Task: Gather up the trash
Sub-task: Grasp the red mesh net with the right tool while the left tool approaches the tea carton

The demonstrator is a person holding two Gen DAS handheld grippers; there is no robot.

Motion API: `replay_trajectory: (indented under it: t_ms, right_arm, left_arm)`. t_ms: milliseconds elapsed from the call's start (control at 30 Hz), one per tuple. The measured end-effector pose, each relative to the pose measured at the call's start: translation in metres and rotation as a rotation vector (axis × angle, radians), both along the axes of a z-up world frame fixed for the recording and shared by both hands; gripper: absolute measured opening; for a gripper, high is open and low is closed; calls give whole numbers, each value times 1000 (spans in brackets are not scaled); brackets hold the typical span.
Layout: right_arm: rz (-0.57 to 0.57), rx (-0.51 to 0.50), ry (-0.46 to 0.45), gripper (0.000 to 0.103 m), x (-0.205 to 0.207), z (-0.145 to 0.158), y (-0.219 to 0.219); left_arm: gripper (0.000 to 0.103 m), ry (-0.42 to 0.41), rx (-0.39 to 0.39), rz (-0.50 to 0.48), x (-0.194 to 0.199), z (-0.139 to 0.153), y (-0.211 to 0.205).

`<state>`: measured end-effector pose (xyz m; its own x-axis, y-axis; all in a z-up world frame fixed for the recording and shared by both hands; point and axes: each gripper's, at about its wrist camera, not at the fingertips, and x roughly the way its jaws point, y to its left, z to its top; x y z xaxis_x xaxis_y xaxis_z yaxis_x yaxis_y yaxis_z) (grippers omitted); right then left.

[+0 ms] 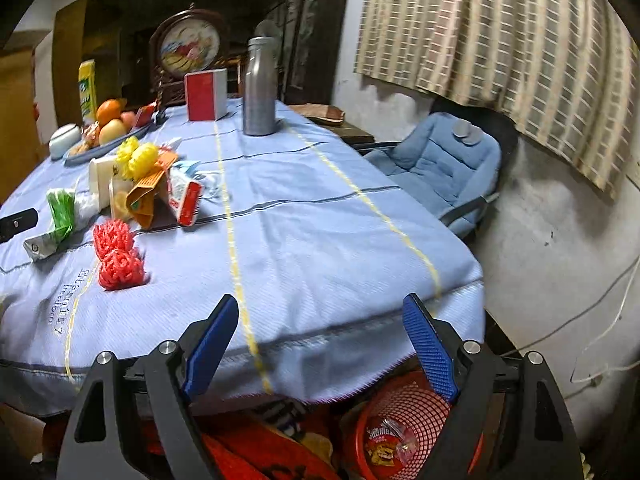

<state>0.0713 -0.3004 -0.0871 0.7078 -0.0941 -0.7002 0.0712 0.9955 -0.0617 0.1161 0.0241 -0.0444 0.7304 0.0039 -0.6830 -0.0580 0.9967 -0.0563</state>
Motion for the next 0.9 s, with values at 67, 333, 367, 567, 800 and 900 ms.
replay_trajectory:
  t_ms: [67, 333, 367, 567, 800, 900]
  right_arm:
    - [11, -12, 11, 83, 7, -2, 8]
    - [54, -33, 43, 83, 26, -11, 32]
    - [57, -34, 45, 83, 27, -12, 34]
    - [70, -26, 55, 83, 32, -15, 40]
    - [108, 152, 46, 89, 31, -14, 31]
    - [123, 239, 39, 89, 31, -14, 29]
  left_arm:
    - [96, 15, 8, 15, 4, -5, 9]
    - [96, 97, -93, -17, 22, -11, 26]
    - [96, 96, -86, -18, 23, -9, 26]
    - [96, 56, -6, -20, 30, -2, 20]
    - [96, 57, -12, -61, 40, -12, 16]
    - [96, 76, -12, -83, 42, -14, 13]
